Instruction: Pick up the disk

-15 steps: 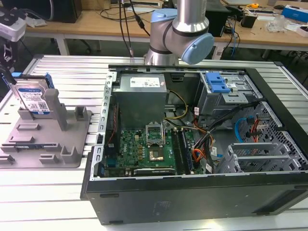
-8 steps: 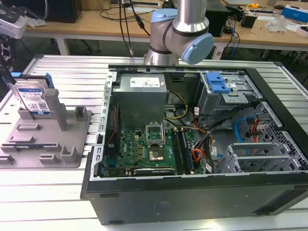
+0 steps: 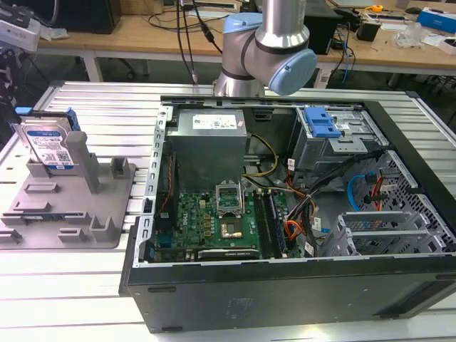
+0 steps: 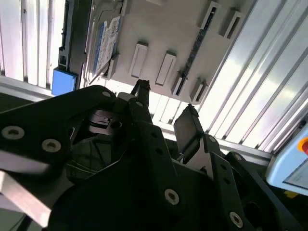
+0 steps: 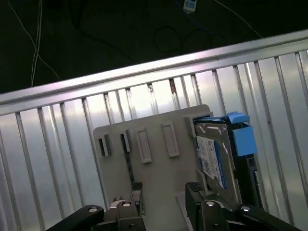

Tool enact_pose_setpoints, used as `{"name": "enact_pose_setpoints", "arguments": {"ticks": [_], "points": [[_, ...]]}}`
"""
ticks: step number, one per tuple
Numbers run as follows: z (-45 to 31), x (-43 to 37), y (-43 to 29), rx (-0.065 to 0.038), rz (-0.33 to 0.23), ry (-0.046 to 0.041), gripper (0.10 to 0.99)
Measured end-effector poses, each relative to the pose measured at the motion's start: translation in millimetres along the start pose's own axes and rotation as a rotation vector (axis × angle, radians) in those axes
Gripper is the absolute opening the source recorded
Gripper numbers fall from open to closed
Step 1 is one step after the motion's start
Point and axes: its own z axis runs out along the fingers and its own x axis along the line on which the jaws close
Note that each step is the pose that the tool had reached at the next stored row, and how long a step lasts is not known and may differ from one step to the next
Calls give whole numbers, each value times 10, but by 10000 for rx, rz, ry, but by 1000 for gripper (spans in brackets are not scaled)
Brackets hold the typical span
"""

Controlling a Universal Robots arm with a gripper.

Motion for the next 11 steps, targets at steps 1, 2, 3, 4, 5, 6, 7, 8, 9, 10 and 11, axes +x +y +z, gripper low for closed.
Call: {"name": "enact_pose_setpoints", "arguments": {"ticks": [1,2,3,4,5,6,7,8,9,10,11], "points": [[0,0,0,2,-180,4,482],[1,0,0,6,-376,9,482],[1,0,0,11,-599,15,482],[2,0,0,16,-789,20,482],[2,0,0,22,-932,23,482],[5,0,0,43,-1236,27,482],[6,0,-1,54,-1326,30,482],[6,0,-1,55,-1364,34,482],[6,0,0,54,-1371,37,482],[6,0,0,55,-1372,37,482],[6,0,0,55,-1372,37,482]]}}
